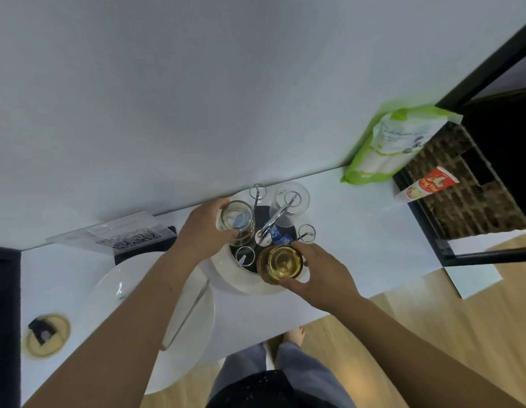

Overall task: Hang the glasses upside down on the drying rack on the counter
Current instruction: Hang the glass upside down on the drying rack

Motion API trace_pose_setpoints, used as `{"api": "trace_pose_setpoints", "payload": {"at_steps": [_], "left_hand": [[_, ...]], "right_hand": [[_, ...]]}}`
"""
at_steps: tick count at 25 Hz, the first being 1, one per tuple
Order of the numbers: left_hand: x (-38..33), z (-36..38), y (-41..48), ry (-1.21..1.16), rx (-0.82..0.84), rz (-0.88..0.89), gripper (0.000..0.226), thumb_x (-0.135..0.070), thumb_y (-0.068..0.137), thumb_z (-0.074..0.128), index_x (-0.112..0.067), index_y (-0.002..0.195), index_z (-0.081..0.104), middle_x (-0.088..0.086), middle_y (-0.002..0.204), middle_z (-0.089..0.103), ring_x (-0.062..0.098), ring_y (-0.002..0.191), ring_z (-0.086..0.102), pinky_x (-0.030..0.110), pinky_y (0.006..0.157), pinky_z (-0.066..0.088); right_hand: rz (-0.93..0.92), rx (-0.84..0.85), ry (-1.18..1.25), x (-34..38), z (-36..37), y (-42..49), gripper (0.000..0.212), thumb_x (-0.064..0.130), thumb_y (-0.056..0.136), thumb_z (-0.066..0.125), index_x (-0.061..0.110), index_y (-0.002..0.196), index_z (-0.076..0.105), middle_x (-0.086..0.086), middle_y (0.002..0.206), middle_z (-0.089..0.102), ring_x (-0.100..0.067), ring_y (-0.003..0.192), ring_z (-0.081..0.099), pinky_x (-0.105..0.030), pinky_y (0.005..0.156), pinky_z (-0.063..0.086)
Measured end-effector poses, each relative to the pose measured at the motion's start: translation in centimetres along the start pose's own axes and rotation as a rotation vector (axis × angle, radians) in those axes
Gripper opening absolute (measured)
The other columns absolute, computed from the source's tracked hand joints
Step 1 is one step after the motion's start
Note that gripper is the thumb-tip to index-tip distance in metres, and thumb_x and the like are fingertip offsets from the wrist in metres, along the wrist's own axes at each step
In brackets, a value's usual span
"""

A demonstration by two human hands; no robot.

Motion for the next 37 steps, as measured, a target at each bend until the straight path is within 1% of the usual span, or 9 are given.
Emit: {"api": "trace_pose_setpoints", "payload": {"at_steps": [13, 16, 18, 22, 25, 27, 31, 35, 37], "left_hand": [[-1.3, -0.2, -0.3, 0.011, 0.005, -0.05, 0.069, -0.021, 0.075, 0.081, -0.016, 0.137, 0.05, 0.004, 0.135, 0.059, 0.024, 0.12, 0.055, 0.025, 0.089, 0.035], [-1.7, -0.3, -0.7, 0.006, -0.015, -0.077, 0.07, -0.021, 0.075, 0.081, -0.016, 0.137, 0.049, 0.004, 0.135, 0.058, 0.022, 0.119, 0.055, 0.023, 0.088, 0.034], [-2.0, 0.1, -0.6, 0.012, -0.005, -0.103, 0.073, -0.023, 0.075, 0.081, -0.015, 0.139, 0.047, 0.004, 0.137, 0.056, 0.022, 0.121, 0.054, 0.024, 0.091, 0.035], [-2.3, 0.6, -0.5, 0.011, -0.003, -0.143, 0.077, -0.026, 0.074, 0.082, -0.016, 0.141, 0.045, 0.004, 0.139, 0.055, 0.023, 0.124, 0.052, 0.029, 0.099, 0.038], [-2.2, 0.7, -0.7, 0.022, -0.009, -0.16, 0.077, -0.028, 0.074, 0.082, -0.016, 0.141, 0.046, 0.004, 0.139, 0.055, 0.023, 0.125, 0.053, 0.03, 0.1, 0.038], [-2.1, 0.7, -1.0, 0.019, -0.015, -0.162, 0.075, -0.028, 0.074, 0.082, -0.016, 0.14, 0.047, 0.003, 0.138, 0.056, 0.022, 0.123, 0.053, 0.029, 0.097, 0.038], [-2.3, 0.9, -1.5, 0.006, -0.024, -0.168, 0.074, -0.026, 0.075, 0.082, -0.017, 0.139, 0.046, 0.003, 0.137, 0.056, 0.021, 0.12, 0.054, 0.025, 0.094, 0.036], [-2.2, 1.1, -1.6, 0.002, -0.035, -0.179, 0.076, -0.026, 0.076, 0.081, -0.018, 0.142, 0.044, 0.003, 0.14, 0.054, 0.021, 0.123, 0.054, 0.025, 0.096, 0.035], [-2.2, 1.1, -1.7, 0.005, -0.034, -0.177, 0.074, -0.026, 0.076, 0.081, -0.019, 0.141, 0.045, 0.002, 0.14, 0.055, 0.021, 0.123, 0.054, 0.025, 0.095, 0.036]], "right_hand": [[-0.093, 0.056, -0.025, 0.2, -0.6, 0.0, 0.08, 0.066, 0.081, 0.062, 0.036, 0.149, 0.031, 0.012, 0.143, 0.049, -0.013, 0.121, 0.053, -0.034, 0.095, 0.05], [-0.08, -0.135, 0.097, -0.2, -4.2, 1.8, 0.062, 0.056, 0.085, 0.064, 0.03, 0.139, 0.048, 0.01, 0.126, 0.06, -0.01, 0.097, 0.061, -0.031, 0.081, 0.052], [-0.021, -0.264, 0.188, -1.4, -6.3, 4.9, 0.059, 0.045, 0.085, 0.068, 0.025, 0.137, 0.049, 0.002, 0.127, 0.058, -0.015, 0.1, 0.062, -0.035, 0.081, 0.052], [0.033, 0.022, 0.083, -1.9, -6.3, 10.6, 0.093, 0.047, 0.078, 0.074, 0.019, 0.152, 0.025, -0.006, 0.149, 0.039, -0.025, 0.134, 0.043, -0.041, 0.101, 0.044], [-0.007, 0.037, 0.154, -1.8, -5.8, 11.6, 0.082, 0.055, 0.066, 0.081, 0.023, 0.132, 0.046, -0.002, 0.125, 0.059, -0.023, 0.115, 0.057, -0.038, 0.091, 0.05], [-0.009, 0.03, 0.145, -1.7, -5.7, 11.6, 0.079, 0.057, 0.064, 0.082, 0.023, 0.128, 0.049, 0.001, 0.118, 0.061, -0.02, 0.107, 0.06, -0.038, 0.086, 0.052], [0.013, 0.021, 0.078, -1.8, -5.8, 11.5, 0.085, 0.061, 0.064, 0.08, 0.024, 0.131, 0.044, 0.0, 0.126, 0.059, -0.02, 0.111, 0.058, -0.038, 0.085, 0.051], [-0.051, 0.059, 0.019, -1.4, -5.3, 11.4, 0.108, 0.061, 0.069, 0.076, 0.029, 0.153, 0.017, -0.001, 0.15, 0.039, -0.022, 0.132, 0.045, -0.042, 0.097, 0.046], [-0.058, 0.053, 0.003, -1.2, -5.1, 11.4, 0.103, 0.059, 0.073, 0.074, 0.029, 0.153, 0.017, -0.001, 0.148, 0.042, -0.023, 0.13, 0.047, -0.041, 0.094, 0.046]]}}
Point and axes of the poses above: each hand's wrist, its own y-axis towards the middle knuckle, its own z-axis out of the palm, x = y × z, the point moved 2 cm from there along y, towards the middle knuckle
